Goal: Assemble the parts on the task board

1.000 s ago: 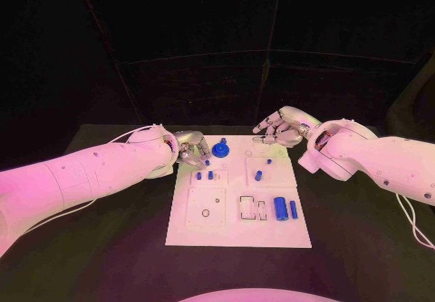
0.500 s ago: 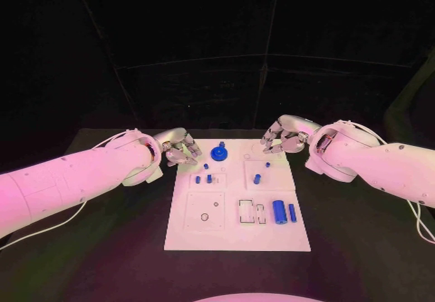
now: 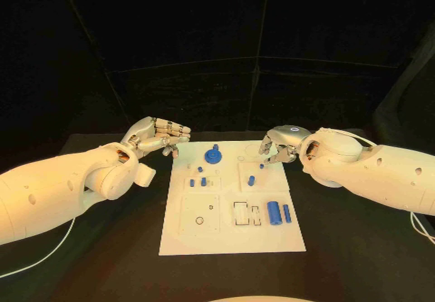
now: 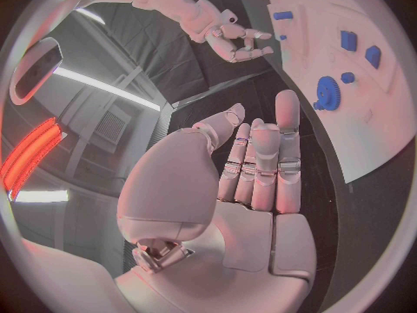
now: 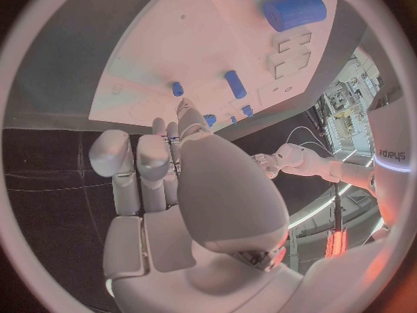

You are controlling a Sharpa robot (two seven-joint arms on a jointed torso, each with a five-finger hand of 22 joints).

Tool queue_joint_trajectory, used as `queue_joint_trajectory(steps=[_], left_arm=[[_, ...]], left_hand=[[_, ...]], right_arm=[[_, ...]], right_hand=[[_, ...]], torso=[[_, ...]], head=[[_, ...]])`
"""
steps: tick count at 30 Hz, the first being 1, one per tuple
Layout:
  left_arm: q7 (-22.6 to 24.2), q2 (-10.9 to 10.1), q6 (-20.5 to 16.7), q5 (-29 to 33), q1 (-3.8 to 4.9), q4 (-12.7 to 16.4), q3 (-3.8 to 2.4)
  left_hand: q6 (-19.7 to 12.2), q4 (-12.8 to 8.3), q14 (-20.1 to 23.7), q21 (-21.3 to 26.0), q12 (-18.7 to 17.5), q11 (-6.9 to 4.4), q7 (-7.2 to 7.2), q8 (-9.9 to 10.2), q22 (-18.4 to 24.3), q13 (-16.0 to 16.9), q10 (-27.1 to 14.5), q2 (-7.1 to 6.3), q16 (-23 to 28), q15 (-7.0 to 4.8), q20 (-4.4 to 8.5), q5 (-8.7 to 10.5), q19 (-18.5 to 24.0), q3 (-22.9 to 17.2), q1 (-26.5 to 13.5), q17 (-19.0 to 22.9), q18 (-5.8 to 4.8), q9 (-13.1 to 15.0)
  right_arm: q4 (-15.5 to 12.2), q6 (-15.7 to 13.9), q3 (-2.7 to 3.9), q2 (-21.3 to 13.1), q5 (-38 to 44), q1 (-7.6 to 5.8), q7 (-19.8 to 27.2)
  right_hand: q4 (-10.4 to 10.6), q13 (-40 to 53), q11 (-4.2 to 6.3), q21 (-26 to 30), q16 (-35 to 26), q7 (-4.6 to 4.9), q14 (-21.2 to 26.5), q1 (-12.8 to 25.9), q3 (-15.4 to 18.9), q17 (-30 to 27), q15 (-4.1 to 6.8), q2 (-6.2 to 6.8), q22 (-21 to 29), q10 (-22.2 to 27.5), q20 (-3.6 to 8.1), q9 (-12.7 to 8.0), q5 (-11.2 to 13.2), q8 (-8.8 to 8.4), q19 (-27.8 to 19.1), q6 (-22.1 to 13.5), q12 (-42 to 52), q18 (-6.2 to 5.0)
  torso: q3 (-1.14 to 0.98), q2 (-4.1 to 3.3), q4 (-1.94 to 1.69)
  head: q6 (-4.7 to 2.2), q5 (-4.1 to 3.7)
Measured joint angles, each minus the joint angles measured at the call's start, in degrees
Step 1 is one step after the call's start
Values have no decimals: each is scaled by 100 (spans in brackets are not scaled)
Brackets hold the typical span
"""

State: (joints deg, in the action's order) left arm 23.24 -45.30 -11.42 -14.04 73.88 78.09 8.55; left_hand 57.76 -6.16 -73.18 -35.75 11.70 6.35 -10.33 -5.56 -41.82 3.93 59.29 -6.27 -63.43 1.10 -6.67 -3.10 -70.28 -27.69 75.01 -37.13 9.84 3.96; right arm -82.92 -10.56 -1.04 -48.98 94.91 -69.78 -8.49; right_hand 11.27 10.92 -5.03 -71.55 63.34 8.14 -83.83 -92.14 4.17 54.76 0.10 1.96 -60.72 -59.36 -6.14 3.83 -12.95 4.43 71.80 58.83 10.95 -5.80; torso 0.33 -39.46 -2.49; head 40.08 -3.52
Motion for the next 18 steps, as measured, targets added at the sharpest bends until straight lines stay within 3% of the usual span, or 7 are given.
queue_joint_trajectory(steps=[6,14,18], left_arm=[[276,-186,-42,635,-2,243,3],[430,-292,-76,967,-4,394,4],[464,-305,-89,1052,-4,409,5]], left_hand=[[0,0,49,1,26,0,0,0,7,0,0,0,42,-8,-7,0,7,0,0,86,-1,0],[21,0,70,25,27,0,20,0,17,1,0,0,73,13,9,0,31,0,0,132,-5,0],[21,0,90,25,27,0,20,0,23,1,0,0,109,-8,-3,0,43,0,0,151,-5,1]], right_arm=[[54,130,-1,63,235,96,-74],[98,271,-2,126,355,179,-92],[124,317,-2,163,373,200,-87]], right_hand=[[-39,-232,0,0,21,19,0,-21,-122,34,0,21,-29,0,0,0,154,-23,0,19,-80,0],[-71,-431,-7,-70,86,38,0,-52,-325,113,0,-9,-137,-76,-10,0,243,-23,71,38,-133,1],[-88,-586,-20,-123,167,36,0,-127,-551,178,0,-24,-214,-168,2,1,417,-23,125,78,-177,2]], torso=[[0,-3,0],[-2,-9,-1],[-5,-9,1]], head=[[13,-9],[18,-3],[37,11]])
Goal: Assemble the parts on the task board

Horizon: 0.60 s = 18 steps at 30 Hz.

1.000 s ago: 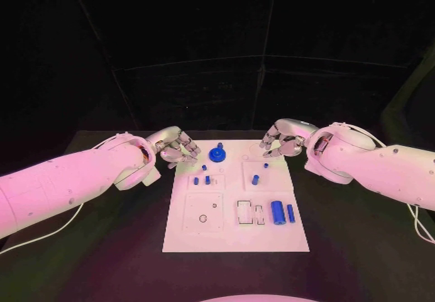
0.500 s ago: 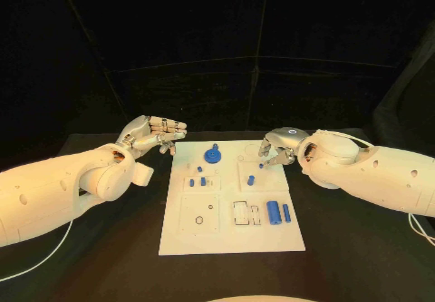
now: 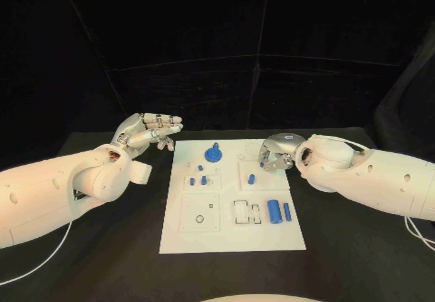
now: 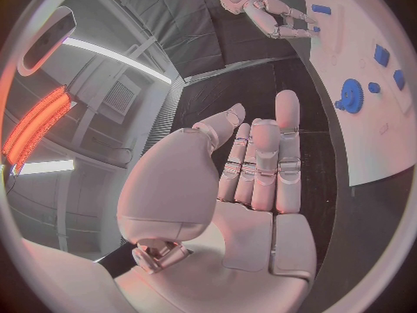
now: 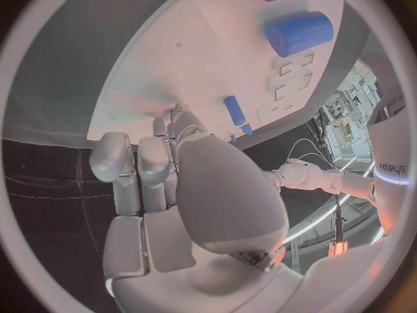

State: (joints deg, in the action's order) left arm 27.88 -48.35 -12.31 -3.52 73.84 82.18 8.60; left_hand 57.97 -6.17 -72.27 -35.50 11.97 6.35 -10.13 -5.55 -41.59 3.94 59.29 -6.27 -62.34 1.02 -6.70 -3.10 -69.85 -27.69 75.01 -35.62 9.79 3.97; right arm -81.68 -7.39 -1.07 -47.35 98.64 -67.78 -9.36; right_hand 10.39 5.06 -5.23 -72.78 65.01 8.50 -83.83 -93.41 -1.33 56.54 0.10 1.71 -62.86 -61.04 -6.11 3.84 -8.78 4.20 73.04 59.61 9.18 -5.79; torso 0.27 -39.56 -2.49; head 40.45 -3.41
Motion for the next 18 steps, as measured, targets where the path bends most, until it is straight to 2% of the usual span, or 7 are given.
queue_joint_trajectory(steps=[8,15,18], left_arm=[[25,-8,-13,87,0,-8,0],[26,-10,-19,118,0,-20,0],[26,-12,-20,123,0,-25,0]], left_hand=[[0,0,20,13,23,20,0,0,2,0,20,0,0,21,0,0,0,0,0,39,-2,0],[0,0,20,22,25,20,0,0,6,1,20,0,25,21,0,0,0,0,0,58,-3,0],[20,0,20,22,24,20,-19,0,5,1,20,0,28,21,0,0,0,0,0,66,-3,1]], right_arm=[[64,44,1,65,-1,18,28],[123,65,5,119,-19,27,53],[142,73,9,136,-26,28,61]], right_hand=[[-23,-152,-10,-127,136,23,0,-24,-508,143,0,-23,-189,-154,-13,0,276,-23,90,65,-113,0],[-80,-154,-7,-211,191,43,0,-46,-994,172,0,1,-281,-255,-27,0,352,-23,116,128,-190,0],[-122,-155,-20,-275,235,35,0,58,-1342,181,0,149,-358,-371,-33,-3,358,-24,151,222,-240,0]], torso=[[-4,3,7],[-3,3,7],[-3,4,7]], head=[[18,6],[29,-2],[36,-2]])
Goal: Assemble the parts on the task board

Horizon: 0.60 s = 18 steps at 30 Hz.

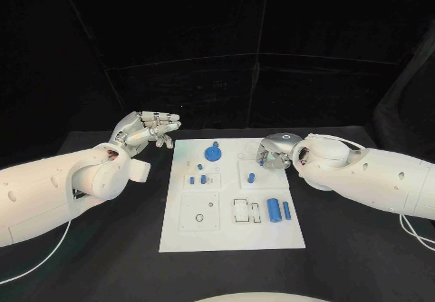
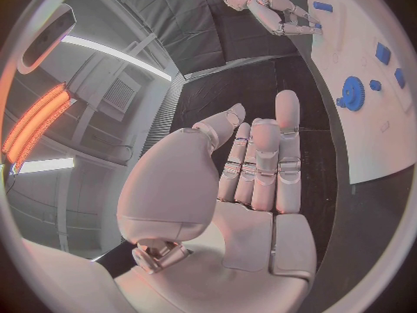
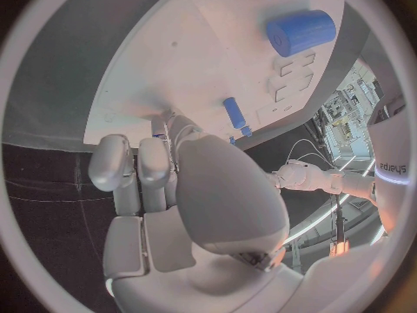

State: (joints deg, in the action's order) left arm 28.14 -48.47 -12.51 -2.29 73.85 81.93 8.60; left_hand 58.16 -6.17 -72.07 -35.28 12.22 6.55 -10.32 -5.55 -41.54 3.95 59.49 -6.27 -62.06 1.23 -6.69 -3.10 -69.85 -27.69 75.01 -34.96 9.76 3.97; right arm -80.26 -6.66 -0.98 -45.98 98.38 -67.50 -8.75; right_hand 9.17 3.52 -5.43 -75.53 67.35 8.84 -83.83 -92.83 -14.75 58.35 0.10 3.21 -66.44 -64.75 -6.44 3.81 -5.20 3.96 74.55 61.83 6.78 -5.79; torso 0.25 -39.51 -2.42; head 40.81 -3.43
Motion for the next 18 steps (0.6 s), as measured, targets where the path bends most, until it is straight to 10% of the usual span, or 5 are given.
queue_joint_trajectory(steps=[7,18], left_arm=[[-1,-14,-4,9,0,-1,0],[-9,-25,-13,17,2,7,0]], left_hand=[[0,-17,23,0,0,0,0,0,7,0,0,25,0,-18,0,0,0,-16,25,19,0,0],[0,-32,41,0,25,0,0,-23,12,1,0,25,21,-1,20,0,20,-32,25,36,-1,1]], right_arm=[[29,24,8,32,-8,-2,6],[9,38,10,43,-1,-3,-17]], right_hand=[[-203,-2,40,-116,41,-13,0,322,-736,-10,0,320,-165,-144,21,9,0,0,63,85,-93,-1],[-409,8,74,-238,101,-40,0,586,-1081,18,0,371,-339,-314,42,16,0,-2,167,203,-105,0]], torso=[[2,-1,0],[2,-1,2]], head=[[16,-7],[55,-8]])
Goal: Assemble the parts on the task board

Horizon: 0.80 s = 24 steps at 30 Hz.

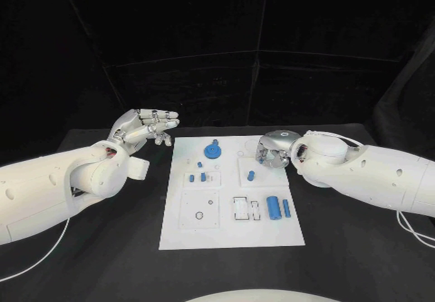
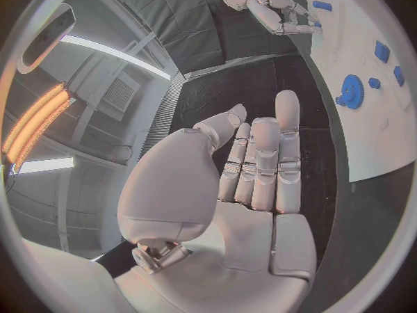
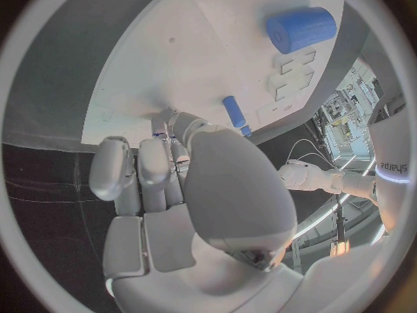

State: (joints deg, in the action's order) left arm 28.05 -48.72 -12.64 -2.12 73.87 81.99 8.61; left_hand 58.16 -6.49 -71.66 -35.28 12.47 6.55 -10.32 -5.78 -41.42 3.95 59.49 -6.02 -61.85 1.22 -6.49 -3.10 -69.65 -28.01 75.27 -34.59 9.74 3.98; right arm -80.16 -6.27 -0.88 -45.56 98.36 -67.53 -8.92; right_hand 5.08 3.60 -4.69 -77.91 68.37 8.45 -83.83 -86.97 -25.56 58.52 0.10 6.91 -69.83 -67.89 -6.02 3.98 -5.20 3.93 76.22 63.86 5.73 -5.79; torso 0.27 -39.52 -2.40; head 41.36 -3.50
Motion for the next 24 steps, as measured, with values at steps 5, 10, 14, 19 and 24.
queue_joint_trajectory(steps=[5,10,14,19,24], left_arm=[[-1,-5,-4,2,0,2,0],[-2,-8,-7,3,0,-1,0],[-2,-10,-9,5,0,-8,0],[-2,-10,-10,6,0,-23,0],[-3,-9,-13,7,0,-48,0]], left_hand=[[0,0,0,21,0,0,0,0,0,0,0,21,0,0,0,0,0,0,21,0,0,0],[0,0,0,21,0,0,0,0,0,0,0,20,0,0,0,0,0,0,21,0,-1,0],[0,-15,-1,21,0,0,0,0,-1,0,0,20,0,0,0,0,0,-15,21,12,-2,0],[0,-15,-1,21,0,0,0,0,-1,0,0,20,0,0,0,0,0,-15,21,15,-2,0],[0,-15,-1,21,0,0,0,0,-1,0,0,21,0,0,0,0,0,-15,21,14,-2,0]], right_arm=[[-82,-84,-12,-42,5,22,-21],[-172,-255,-20,-92,7,33,-34],[-235,-417,-19,-129,-3,33,-37],[-291,-580,-15,-204,-57,31,-37],[-393,-684,-13,-322,-108,29,-48]], right_hand=[[-44,3,-1,-54,29,-10,0,91,-75,-1,0,3,-106,1,11,7,0,-2,69,49,-28,95],[-47,8,19,-98,53,-12,0,166,-101,-1,0,15,-174,-20,9,21,0,-1,111,52,-27,94],[-56,12,0,-123,53,-13,0,202,-121,-1,0,9,-197,-41,-12,17,0,0,132,53,-27,94],[-56,12,-1,-123,52,-13,0,202,-121,-2,0,9,-205,-41,-12,17,0,0,132,53,-27,93],[-56,11,-1,-123,77,4,0,225,-120,7,0,-14,-219,-40,8,14,0,-1,152,69,-27,93]], torso=[[0,3,3],[-1,6,3],[-1,8,3],[0,8,1],[1,8,1]], head=[[5,2],[-9,-6],[-21,-8],[-42,-9],[-53,-17]])
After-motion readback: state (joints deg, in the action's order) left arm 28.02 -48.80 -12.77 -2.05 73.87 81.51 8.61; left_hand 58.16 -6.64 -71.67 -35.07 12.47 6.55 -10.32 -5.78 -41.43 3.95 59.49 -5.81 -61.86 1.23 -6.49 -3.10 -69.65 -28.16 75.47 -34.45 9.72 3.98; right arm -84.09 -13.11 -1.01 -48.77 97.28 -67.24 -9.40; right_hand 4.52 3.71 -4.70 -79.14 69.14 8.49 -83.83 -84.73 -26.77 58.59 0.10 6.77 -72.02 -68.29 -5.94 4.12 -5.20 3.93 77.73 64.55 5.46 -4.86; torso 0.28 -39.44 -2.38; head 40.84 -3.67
